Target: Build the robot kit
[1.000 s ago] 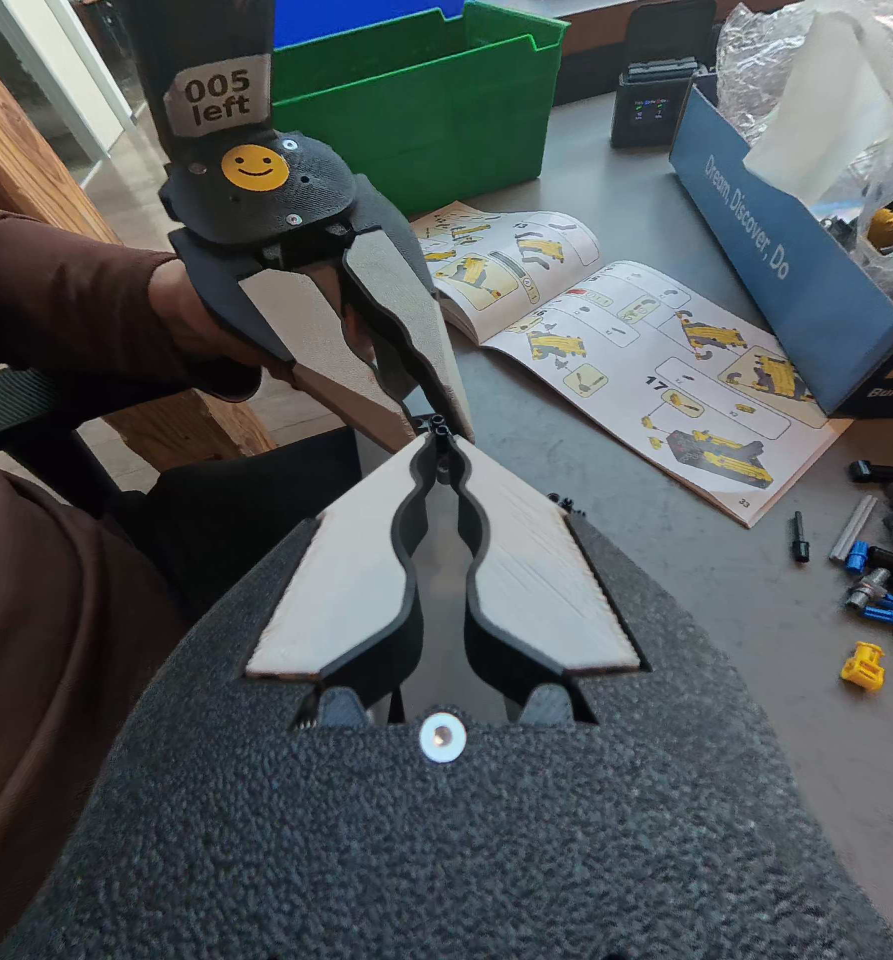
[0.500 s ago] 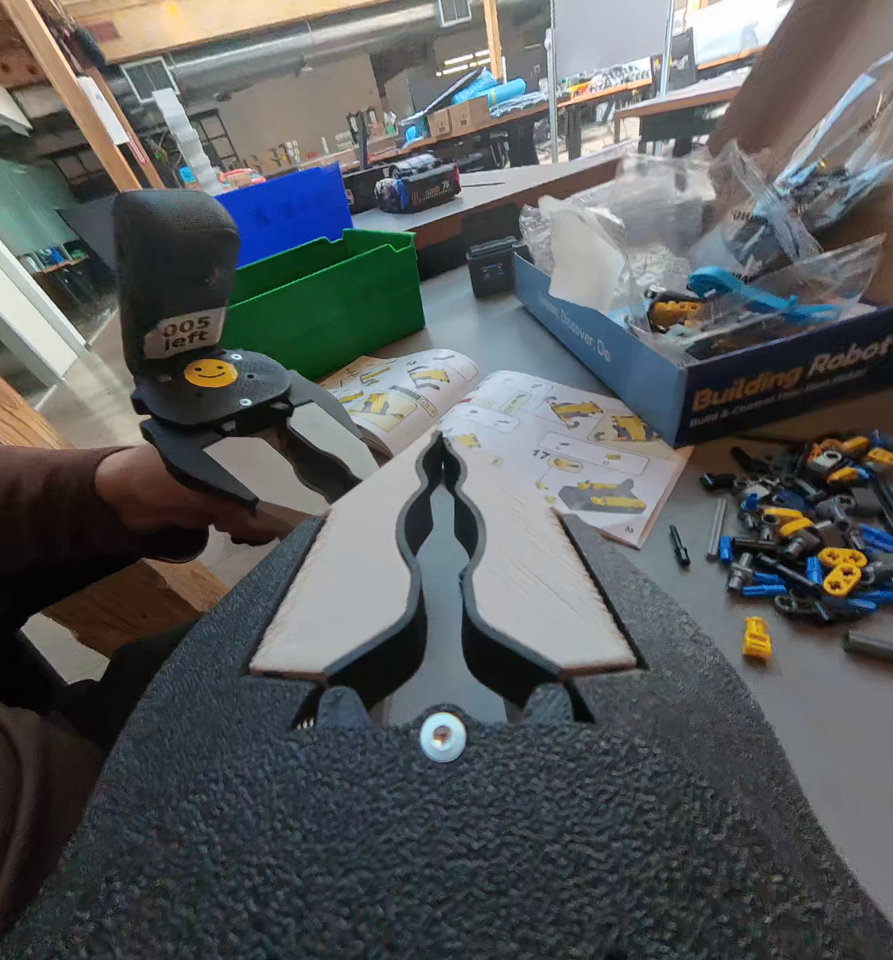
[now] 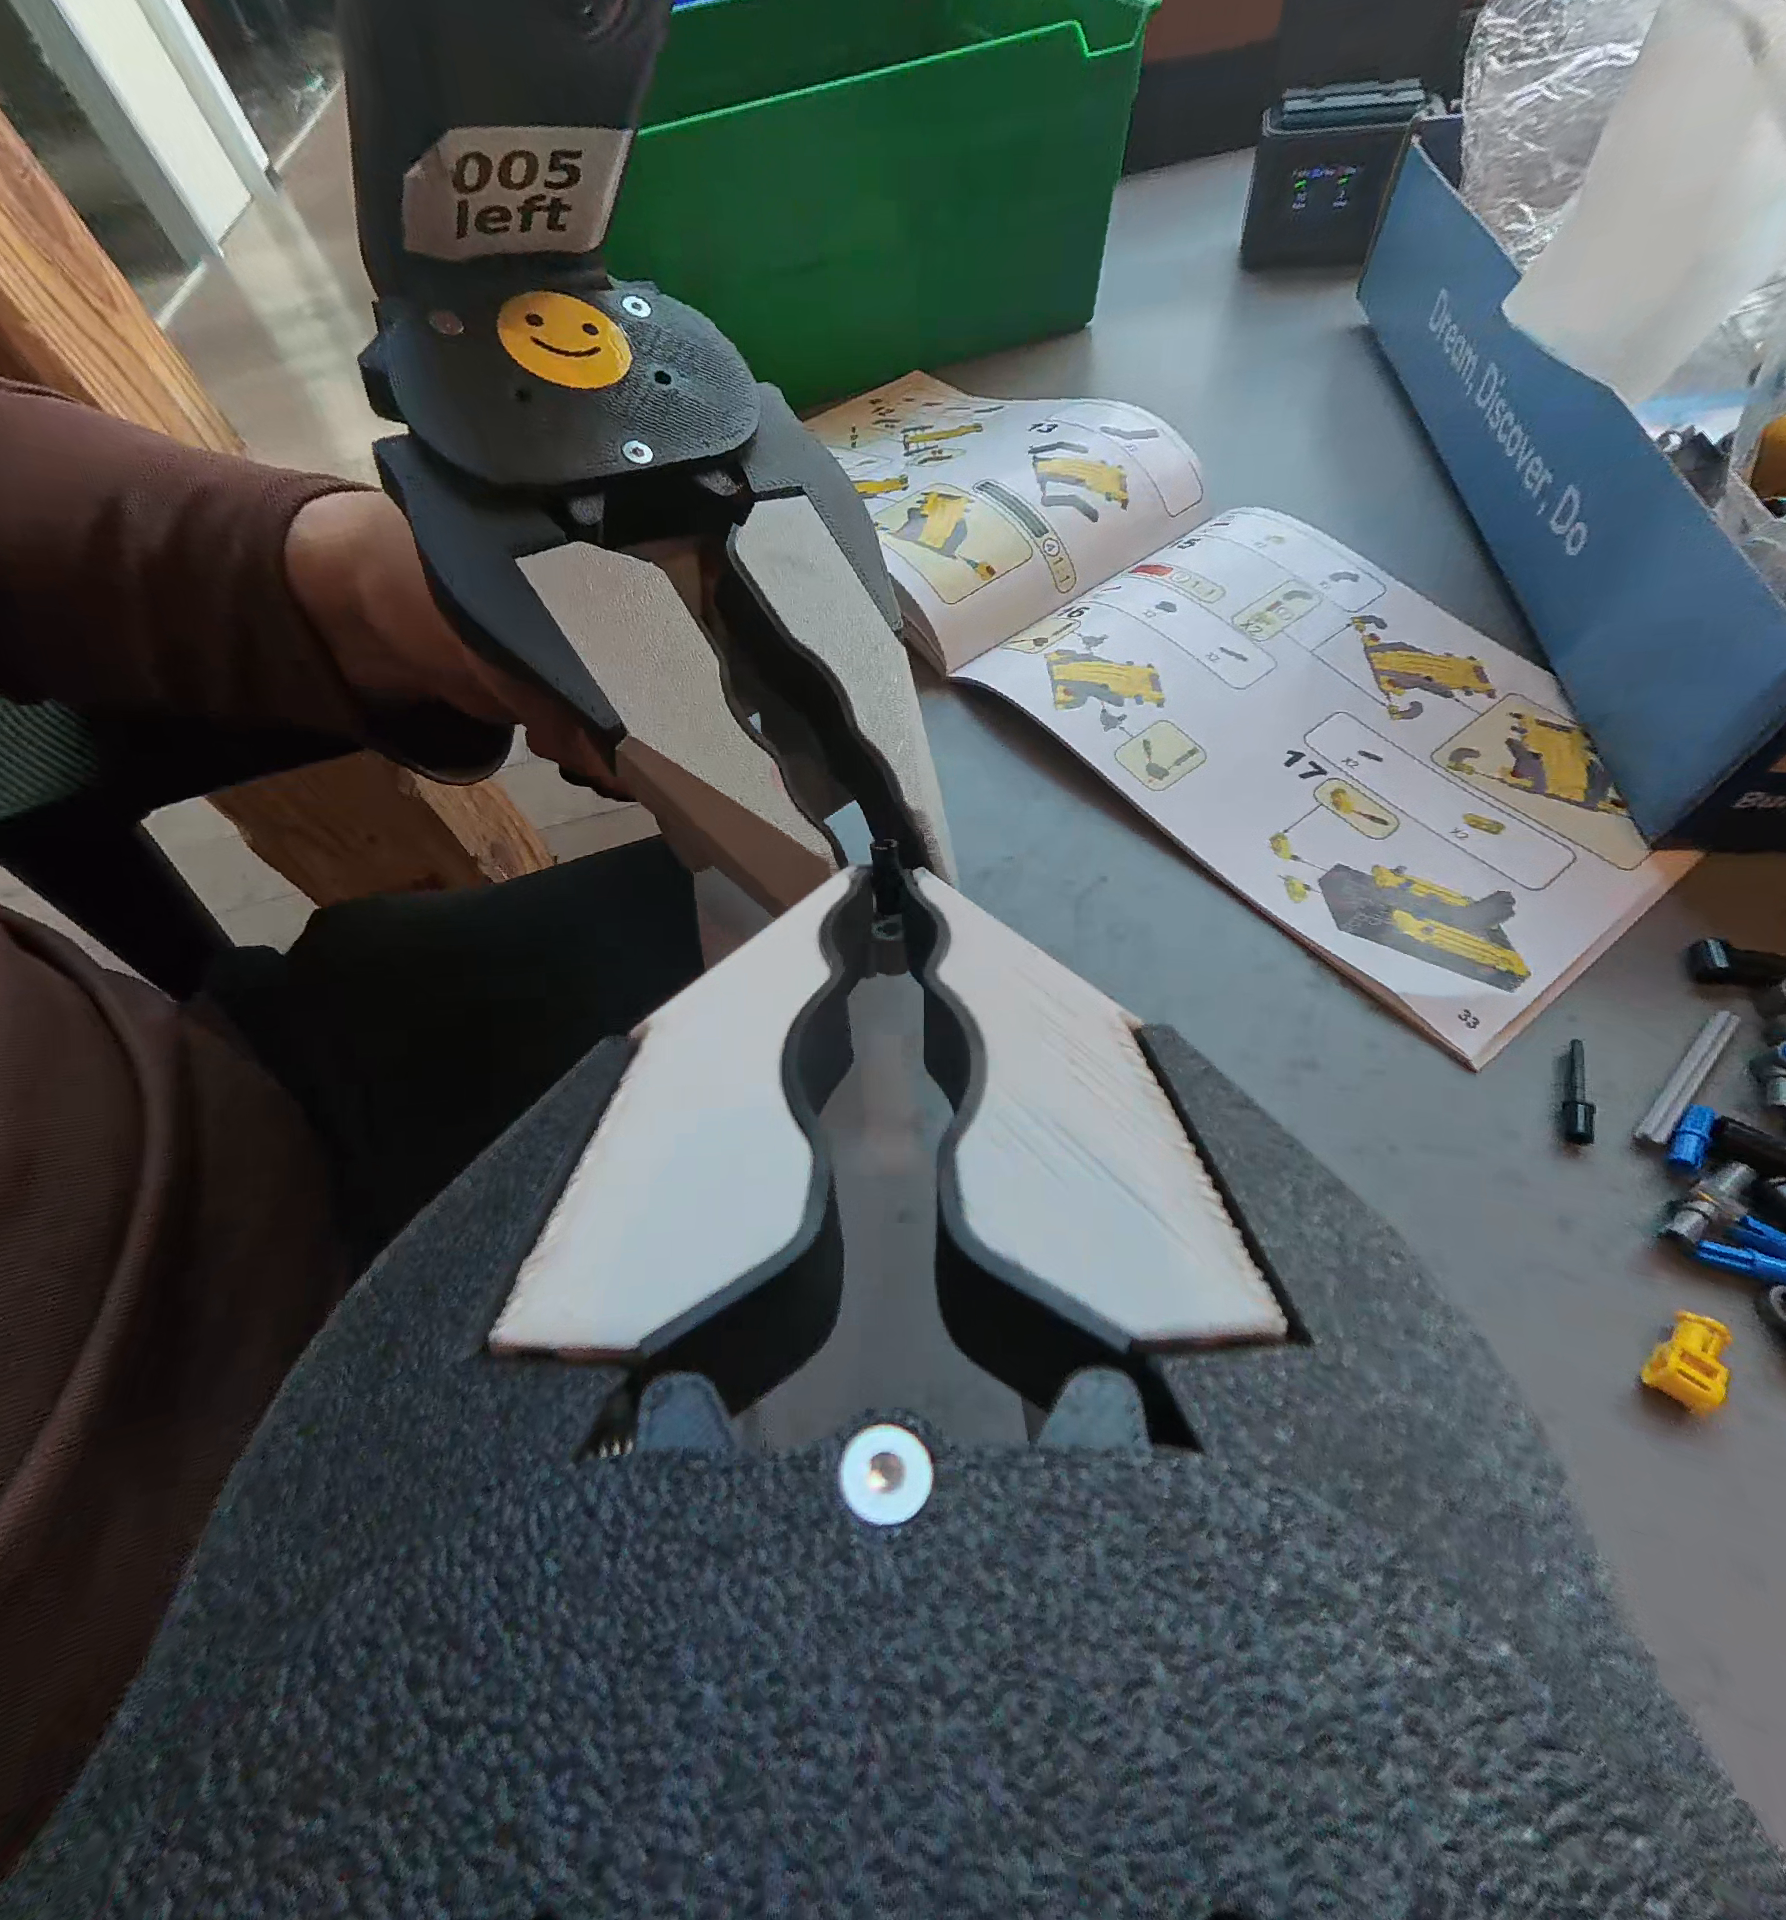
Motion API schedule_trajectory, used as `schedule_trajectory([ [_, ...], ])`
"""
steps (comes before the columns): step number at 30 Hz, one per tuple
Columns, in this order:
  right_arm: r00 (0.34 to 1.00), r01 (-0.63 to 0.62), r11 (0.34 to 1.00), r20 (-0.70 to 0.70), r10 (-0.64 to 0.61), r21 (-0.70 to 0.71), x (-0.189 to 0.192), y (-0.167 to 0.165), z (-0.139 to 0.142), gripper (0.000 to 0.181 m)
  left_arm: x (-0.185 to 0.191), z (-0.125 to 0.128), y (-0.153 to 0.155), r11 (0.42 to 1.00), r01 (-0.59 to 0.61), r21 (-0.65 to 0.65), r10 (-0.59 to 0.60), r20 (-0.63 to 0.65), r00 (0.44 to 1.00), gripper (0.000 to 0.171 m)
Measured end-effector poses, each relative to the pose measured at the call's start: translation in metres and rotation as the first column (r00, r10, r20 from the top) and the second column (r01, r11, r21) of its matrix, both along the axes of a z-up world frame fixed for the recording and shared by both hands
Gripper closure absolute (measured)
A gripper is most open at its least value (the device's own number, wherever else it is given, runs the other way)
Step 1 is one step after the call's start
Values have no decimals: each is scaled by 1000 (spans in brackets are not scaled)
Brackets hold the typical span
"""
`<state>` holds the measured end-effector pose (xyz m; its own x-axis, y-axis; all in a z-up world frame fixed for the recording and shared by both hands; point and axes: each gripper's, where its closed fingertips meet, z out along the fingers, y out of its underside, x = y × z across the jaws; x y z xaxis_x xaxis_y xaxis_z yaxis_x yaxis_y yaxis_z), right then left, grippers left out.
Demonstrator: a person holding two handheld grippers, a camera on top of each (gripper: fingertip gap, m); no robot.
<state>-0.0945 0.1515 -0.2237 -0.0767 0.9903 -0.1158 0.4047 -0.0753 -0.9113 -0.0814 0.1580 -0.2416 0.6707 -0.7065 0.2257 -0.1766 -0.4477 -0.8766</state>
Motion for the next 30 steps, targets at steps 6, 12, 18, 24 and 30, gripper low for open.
schedule_trajectory([
  [6, 1000, -16, 999, 11, 15, 35, -1, -1, -2, 178, 0, -2, 0, 1000, -2, 2, 2, -16, 1000, 160],
  [12, 1000, 25, 999, -18, -26, -24, -4, 4, 3, 179, -3, 4, 3, 998, -37, 48, 38, -9, 999, 159],
  [18, 1000, 30, 999, 6, -30, 26, -6, 5, -2, 179, -7, 1, 4, 998, -27, 54, 30, -44, 999, 160],
  [24, 998, 37, 992, -42, -43, -119, -9, 6, 6, 180, -7, 6, 4, 998, -20, 54, 21, -12, 1000, 159],
  [30, 954, 147, 918, -192, -230, -369, -9, 40, 27, 180, 17, -3, 1, 989, 19, 145, 6, -169, 986, 159],
])
